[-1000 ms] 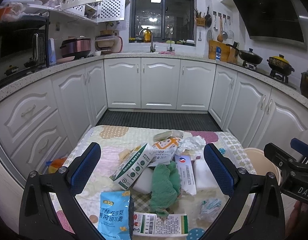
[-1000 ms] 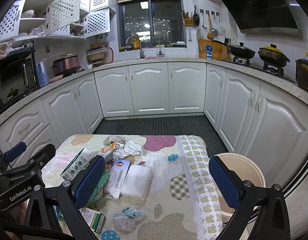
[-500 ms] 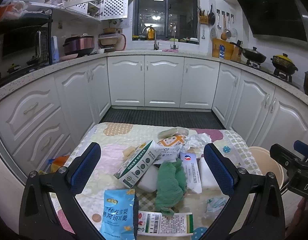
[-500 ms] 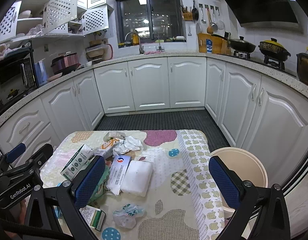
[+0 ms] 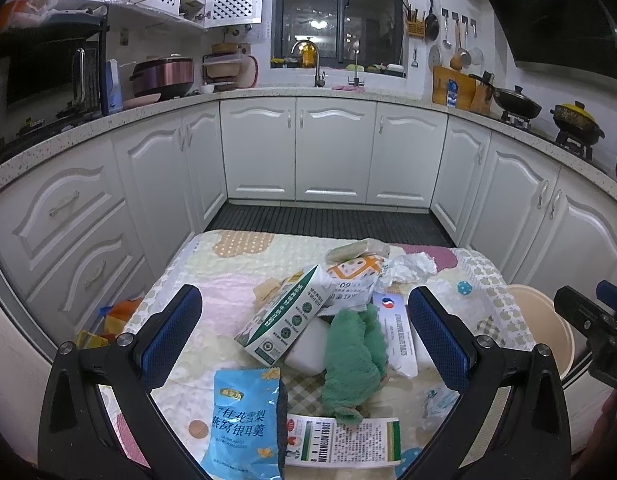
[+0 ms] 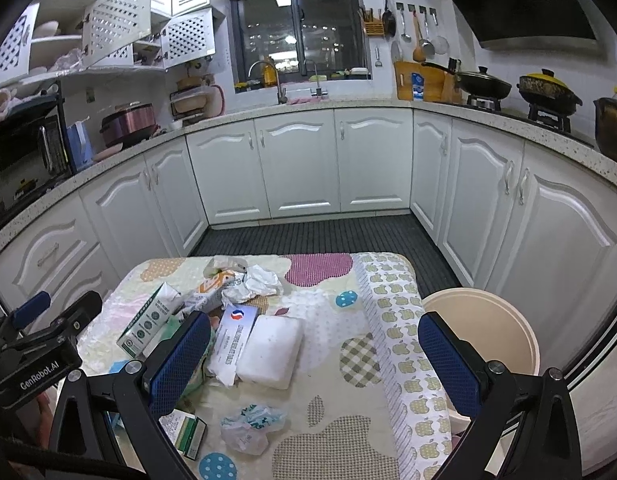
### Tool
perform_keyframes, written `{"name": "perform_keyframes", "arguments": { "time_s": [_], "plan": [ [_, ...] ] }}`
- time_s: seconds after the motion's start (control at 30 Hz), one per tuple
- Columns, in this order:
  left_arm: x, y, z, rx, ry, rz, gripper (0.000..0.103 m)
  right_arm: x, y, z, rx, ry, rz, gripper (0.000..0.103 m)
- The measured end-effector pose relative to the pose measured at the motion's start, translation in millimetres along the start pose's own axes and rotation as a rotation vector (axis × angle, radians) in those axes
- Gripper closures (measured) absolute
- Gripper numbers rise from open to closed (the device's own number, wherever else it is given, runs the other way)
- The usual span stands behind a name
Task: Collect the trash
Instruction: 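Grasp the green towel with the left gripper while the right gripper grasps a small plastic wrapper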
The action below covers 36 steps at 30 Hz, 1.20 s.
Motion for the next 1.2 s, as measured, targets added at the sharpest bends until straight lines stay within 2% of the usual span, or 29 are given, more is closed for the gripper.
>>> {"name": "perform_keyframes", "arguments": {
  "time_s": [0.33, 0.53, 0.6, 0.77, 1.0, 1.13, 1.2],
  "plan": [
    [-37, 15, 3, -0.097, -0.005, -0.004, 0.000, -5, 17, -10, -0.070, -0.045, 0.026, 0.000],
    [-49, 31, -6, -0.222, -0.020, -0.055, 0.001, -12, 36, -25, -0.148, -0.049, 0.108, 0.001],
    [-44, 34, -11, -0.247, -0.013, -0.077, 0.001, -15, 44, -33, -0.175, -0.050, 0.135, 0.005],
    [-19, 51, -27, -0.300, 0.061, -0.084, 0.001, -21, 69, -60, -0.299, -0.029, 0.218, 0.027],
    [7, 87, -46, -0.377, 0.109, -0.065, 0.002, -33, 96, -85, -0.398, 0.015, 0.305, 0.033],
    [18, 107, -56, -0.425, 0.151, -0.038, 0.015, -40, 108, -94, -0.430, 0.029, 0.334, 0.033],
    [21, 113, -59, -0.438, 0.155, -0.052, 0.020, -41, 110, -96, -0.421, 0.030, 0.343, 0.042]
  ]
}}
Point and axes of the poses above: each gripper's, at about its wrist camera, not at the fingertips, and y roughly the way its jaws point, x to its right, z to its top, the point moved 3 cm from there along y, roughly the way its jaws point, and after that the axes turned 8 degrees about -y, right-handed, at the moved point
